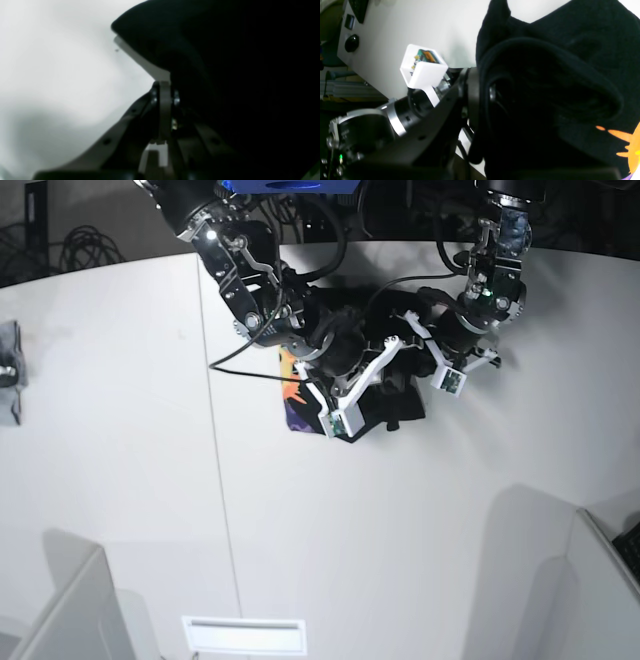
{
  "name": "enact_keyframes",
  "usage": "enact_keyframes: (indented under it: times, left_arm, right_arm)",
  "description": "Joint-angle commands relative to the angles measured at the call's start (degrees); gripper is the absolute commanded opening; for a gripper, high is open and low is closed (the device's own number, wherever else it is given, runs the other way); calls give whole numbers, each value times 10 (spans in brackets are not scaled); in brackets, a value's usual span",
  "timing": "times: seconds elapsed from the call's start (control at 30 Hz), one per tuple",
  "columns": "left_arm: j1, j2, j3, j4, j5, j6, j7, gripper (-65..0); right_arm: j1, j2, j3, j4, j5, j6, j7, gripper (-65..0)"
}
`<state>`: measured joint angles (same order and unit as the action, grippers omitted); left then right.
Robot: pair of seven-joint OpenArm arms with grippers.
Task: Fold the T-shirt properly
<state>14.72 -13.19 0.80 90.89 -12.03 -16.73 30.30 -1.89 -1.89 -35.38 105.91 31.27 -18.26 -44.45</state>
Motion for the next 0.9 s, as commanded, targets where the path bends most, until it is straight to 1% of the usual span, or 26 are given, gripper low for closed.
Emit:
enact_keyframes:
  times: [0.0,0.13,0.23,0.37,0.47,0.63,0.67,0.73,0.8,0.87]
  left_arm:
    - [9,-5,-6,-5,24,7,51,-650]
    - [9,-7,-12,-4,21,7,51,-650]
    - [15,-7,-36,11,19,7,51,-650]
    - [37,-5,-96,67,18,3,51,-650]
    - [52,-6,-126,89,18,3,60,-650]
    - [86,-7,-204,112,8,2,62,-650]
    - [93,-7,-223,113,-8,-9,62,-650]
    - [112,-8,-275,114,-49,-51,62,-650]
    - [123,-8,-328,114,-77,-83,63,-650]
    - [135,-8,-367,114,-85,-97,63,-650]
  right_arm:
    - [5,-7,-1,18,6,5,11,-650]
    - [4,-7,-2,18,6,5,11,-650]
    - [6,-8,-2,-2,6,5,11,-650]
    - [7,-10,-1,-25,6,5,12,-650]
    - [7,-23,0,-39,6,5,13,-650]
    - [9,-25,0,-51,6,5,16,-650]
    - [9,-25,0,-55,6,5,17,-650]
    - [9,-33,0,-60,4,5,17,-650]
    - [10,-37,0,-74,3,5,17,-650]
    - [22,-39,0,-92,6,5,17,-650]
